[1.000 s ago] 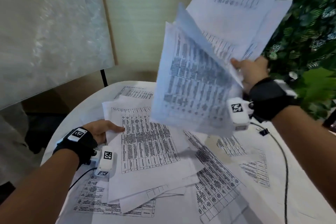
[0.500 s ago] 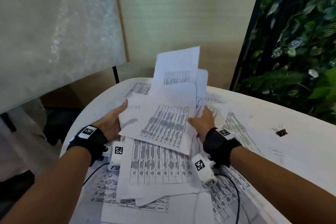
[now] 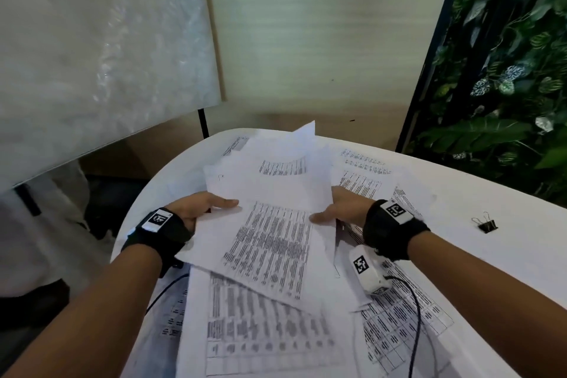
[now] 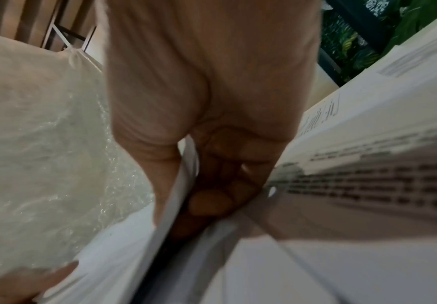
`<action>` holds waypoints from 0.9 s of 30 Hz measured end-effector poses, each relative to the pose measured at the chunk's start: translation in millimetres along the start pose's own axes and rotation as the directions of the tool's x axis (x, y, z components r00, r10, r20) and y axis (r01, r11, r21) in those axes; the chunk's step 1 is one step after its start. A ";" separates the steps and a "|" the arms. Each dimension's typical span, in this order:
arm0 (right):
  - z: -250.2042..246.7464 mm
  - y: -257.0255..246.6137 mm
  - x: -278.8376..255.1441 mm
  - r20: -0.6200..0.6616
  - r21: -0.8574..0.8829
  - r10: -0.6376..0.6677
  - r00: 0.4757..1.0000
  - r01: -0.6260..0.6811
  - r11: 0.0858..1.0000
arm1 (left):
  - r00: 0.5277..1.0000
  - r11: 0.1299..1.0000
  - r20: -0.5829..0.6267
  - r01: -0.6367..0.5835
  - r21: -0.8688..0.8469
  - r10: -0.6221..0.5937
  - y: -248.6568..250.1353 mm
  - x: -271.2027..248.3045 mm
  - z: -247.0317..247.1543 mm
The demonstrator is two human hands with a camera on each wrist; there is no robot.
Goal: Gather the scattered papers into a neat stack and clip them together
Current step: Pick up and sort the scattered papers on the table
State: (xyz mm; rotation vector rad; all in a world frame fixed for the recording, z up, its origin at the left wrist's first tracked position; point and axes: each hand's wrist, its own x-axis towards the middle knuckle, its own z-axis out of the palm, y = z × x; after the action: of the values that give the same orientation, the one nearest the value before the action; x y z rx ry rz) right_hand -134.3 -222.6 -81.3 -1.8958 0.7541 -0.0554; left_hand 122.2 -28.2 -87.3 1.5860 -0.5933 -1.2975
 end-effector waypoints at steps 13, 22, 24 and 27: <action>-42.1 -70.4 -15.3 -0.511 0.497 -0.246 0.823 0.517 0.697 | 0.778 0.791 -0.142 -0.601 0.113 0.612 99.1 -55.4 33.1; -104.3 -178.0 -79.6 -0.821 0.070 -0.460 0.337 0.860 0.505 | 0.398 0.407 -0.105 -0.832 0.378 0.911 199.7 -115.3 69.9; -119.6 -185.1 -90.3 -0.767 0.116 -0.514 0.383 0.872 0.476 | 0.298 0.338 -0.165 -0.877 0.342 0.940 210.9 -124.2 70.4; -131.7 -182.4 -84.8 -0.551 0.222 -0.516 0.656 0.711 0.667 | 0.258 0.308 -0.190 -0.899 0.311 0.947 217.1 -128.8 69.7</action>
State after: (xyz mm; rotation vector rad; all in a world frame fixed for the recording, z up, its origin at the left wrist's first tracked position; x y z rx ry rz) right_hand -163.8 -238.9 156.7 -1.6357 0.2777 -1.0627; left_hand 59.9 -36.9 166.8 1.1121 -1.1780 -0.0220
